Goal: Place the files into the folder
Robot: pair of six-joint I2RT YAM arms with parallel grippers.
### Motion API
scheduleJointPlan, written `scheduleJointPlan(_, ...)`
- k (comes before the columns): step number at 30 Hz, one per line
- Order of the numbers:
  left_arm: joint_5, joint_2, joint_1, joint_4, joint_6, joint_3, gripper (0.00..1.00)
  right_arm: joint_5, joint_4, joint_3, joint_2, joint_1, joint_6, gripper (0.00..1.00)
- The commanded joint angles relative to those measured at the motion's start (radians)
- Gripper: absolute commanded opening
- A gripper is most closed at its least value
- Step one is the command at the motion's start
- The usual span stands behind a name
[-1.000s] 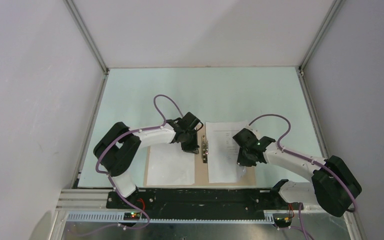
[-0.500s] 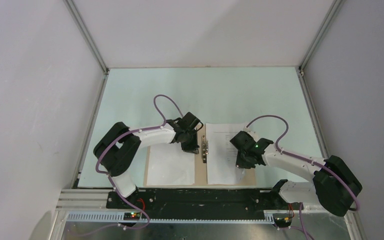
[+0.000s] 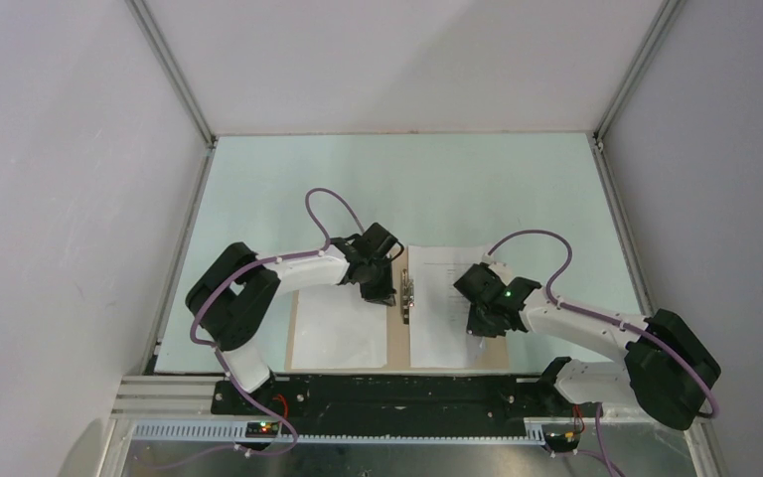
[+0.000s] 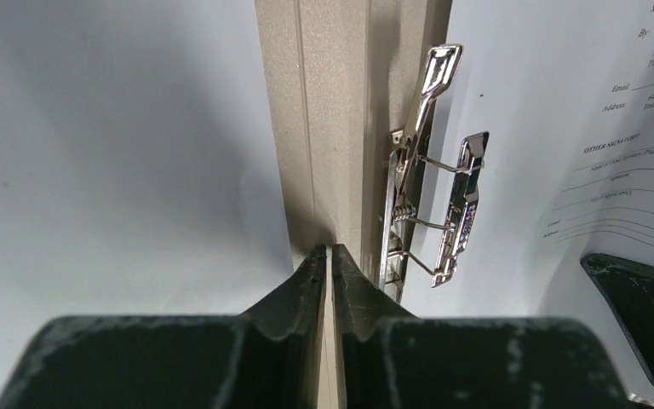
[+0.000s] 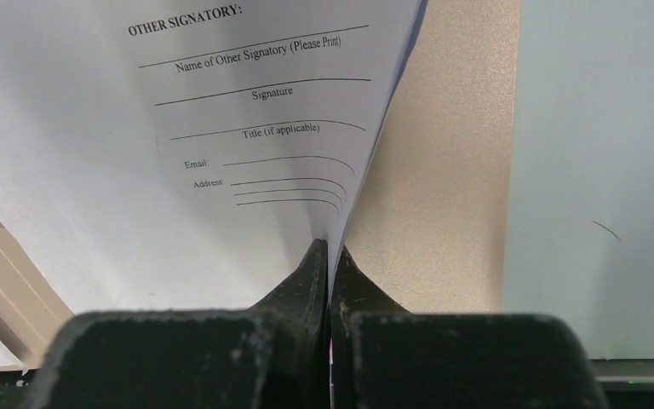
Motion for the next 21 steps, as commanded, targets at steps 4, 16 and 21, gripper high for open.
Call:
scheduleJointPlan(4, -0.032, 0.024, -0.014, -0.054, 0.018, -0.038, 0.14, 0.041, -0.01, 0.03, -0.019, 0.03, 0.041, 0.0)
scheduleJointPlan(16, -0.038, 0.014, -0.014, -0.054, 0.019, -0.044, 0.15, 0.042, -0.003, 0.029, -0.023, 0.034, 0.02, 0.0)
scheduleJointPlan(21, -0.042, -0.01, -0.014, -0.053, 0.036, -0.038, 0.28, 0.041, 0.003, 0.03, 0.002, 0.034, 0.013, 0.0)
